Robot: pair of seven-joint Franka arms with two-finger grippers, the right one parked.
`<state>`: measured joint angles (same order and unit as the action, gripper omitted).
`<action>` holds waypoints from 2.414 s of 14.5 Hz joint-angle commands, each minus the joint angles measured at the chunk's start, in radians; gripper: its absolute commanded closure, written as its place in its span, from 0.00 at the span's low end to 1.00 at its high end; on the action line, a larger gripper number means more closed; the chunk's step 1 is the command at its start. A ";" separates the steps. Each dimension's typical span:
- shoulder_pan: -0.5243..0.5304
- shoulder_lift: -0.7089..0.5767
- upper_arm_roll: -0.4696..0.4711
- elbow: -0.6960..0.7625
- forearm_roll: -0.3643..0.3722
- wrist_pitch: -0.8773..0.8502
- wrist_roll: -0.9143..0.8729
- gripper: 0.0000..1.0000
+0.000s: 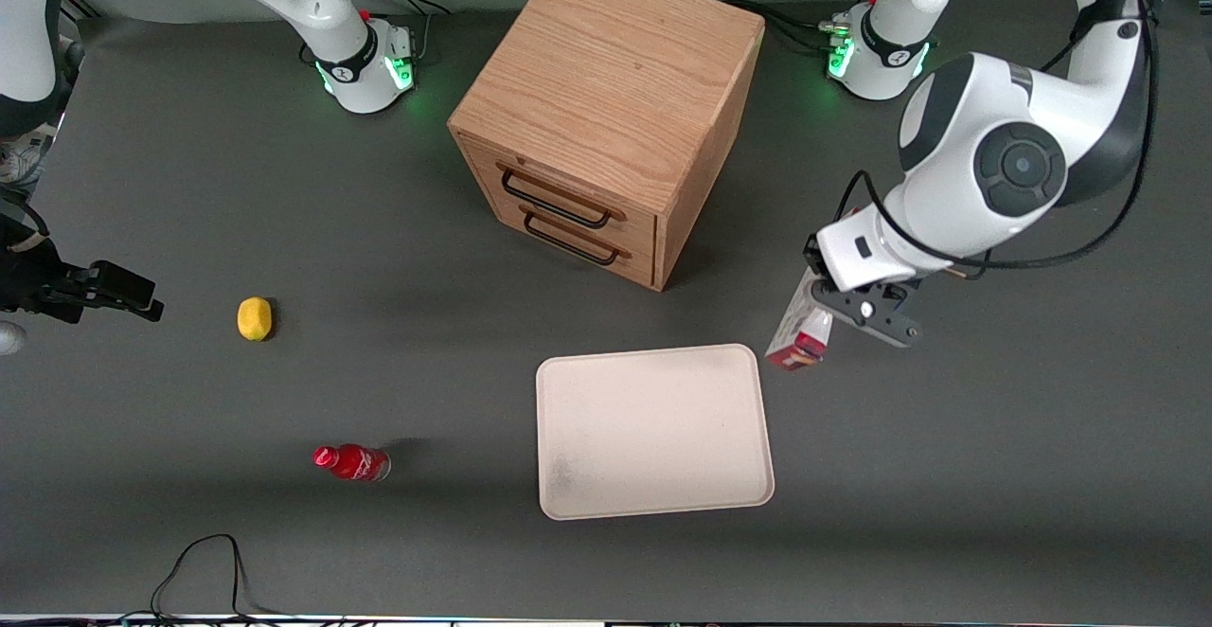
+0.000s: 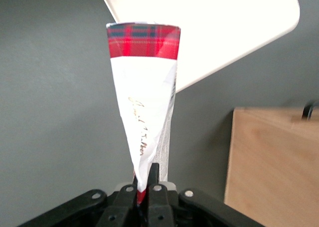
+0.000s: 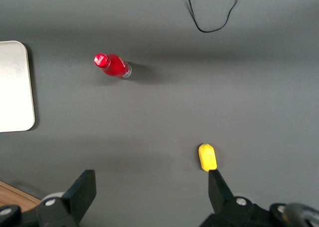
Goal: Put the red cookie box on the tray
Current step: 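Carry the box over the white tray and lower it onto the tray, then open the left gripper and withdraw it away from the tray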
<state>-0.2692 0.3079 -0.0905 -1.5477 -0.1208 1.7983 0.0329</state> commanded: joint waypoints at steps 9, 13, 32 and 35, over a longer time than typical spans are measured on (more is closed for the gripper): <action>-0.108 0.563 0.003 0.549 0.065 0.100 -0.456 1.00; -0.133 0.638 0.023 0.543 0.150 0.156 -0.505 1.00; 0.043 0.163 0.049 0.192 0.162 -0.049 -0.429 0.00; 0.080 0.010 0.103 0.121 0.164 -0.149 -0.274 0.00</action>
<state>-0.2056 0.4584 -0.0111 -1.2960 0.0294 1.6686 -0.3379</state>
